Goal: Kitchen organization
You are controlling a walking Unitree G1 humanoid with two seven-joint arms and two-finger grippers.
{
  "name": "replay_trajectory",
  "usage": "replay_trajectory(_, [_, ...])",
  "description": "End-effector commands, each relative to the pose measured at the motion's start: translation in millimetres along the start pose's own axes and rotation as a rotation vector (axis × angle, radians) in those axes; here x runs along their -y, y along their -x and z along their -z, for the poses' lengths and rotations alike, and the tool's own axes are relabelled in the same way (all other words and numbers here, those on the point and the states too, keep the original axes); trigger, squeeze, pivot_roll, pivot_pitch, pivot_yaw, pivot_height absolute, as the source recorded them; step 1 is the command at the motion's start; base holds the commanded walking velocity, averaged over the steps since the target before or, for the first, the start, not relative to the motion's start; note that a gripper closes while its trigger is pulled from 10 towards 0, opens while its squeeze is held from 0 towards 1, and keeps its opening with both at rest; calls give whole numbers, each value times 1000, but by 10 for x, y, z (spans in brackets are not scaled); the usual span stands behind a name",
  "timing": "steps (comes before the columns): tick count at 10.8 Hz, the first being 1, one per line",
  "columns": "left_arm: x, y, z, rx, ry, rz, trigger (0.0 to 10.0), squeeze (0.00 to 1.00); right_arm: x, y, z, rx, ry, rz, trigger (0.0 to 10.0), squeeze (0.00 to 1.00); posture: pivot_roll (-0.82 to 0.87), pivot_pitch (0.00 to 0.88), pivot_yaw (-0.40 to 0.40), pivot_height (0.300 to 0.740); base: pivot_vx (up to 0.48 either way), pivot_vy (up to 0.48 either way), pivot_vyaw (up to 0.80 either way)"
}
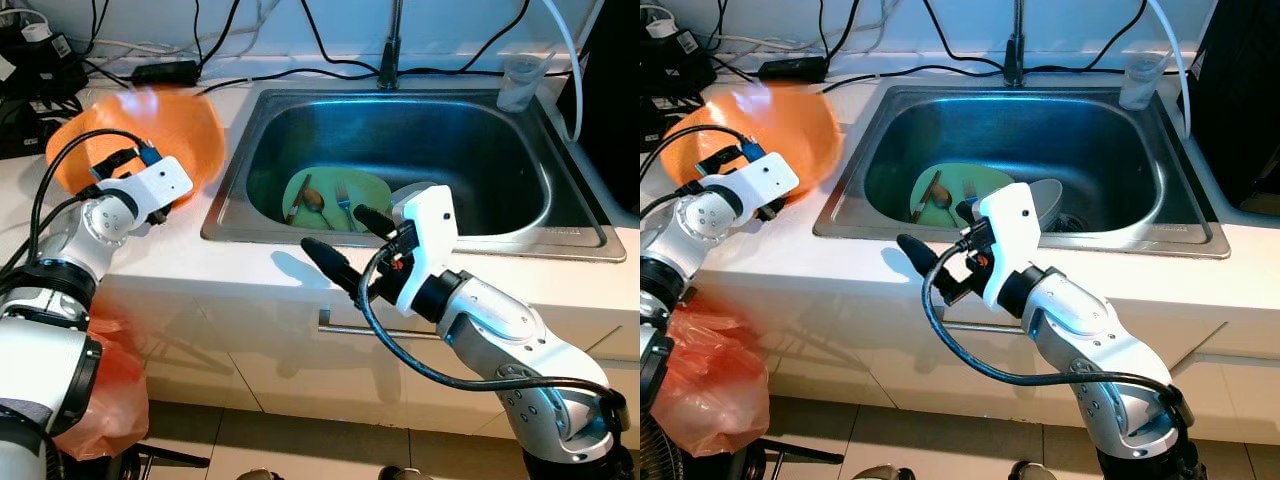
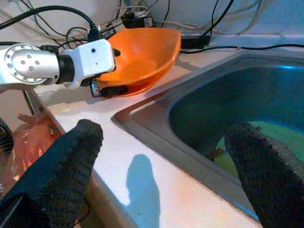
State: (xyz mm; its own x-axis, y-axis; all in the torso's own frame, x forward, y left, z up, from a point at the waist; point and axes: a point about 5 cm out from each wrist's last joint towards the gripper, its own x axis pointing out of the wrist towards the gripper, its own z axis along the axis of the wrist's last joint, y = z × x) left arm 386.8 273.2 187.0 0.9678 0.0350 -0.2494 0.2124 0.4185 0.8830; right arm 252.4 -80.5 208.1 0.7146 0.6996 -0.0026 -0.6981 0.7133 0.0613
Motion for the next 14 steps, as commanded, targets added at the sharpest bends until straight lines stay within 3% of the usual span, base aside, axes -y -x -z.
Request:
replay_trajectory(1, [252,36,197,-78,-15,118,10000,0,-3,7,-16,4,-9,-9,10000,0,-26,81,78,740,0,0,0])
replay_trajectory(6, [175,37,192,-77,6,100,10000,0,18,12,-18,6,-7,-1,10000,0,-23,80,77,740,0,0,0])
replay_trajectory(7, [158,42,197,-75,39,106,0,0,26,6,-20,7,-5,1,10000,0,-22,79,76,740,0,0,0])
replay_trajectory(14, [1,42,180,-78,72,34,0,0,45,2,-52,26,-4,5,10000,0,-25,72,77,740,0,0,0])
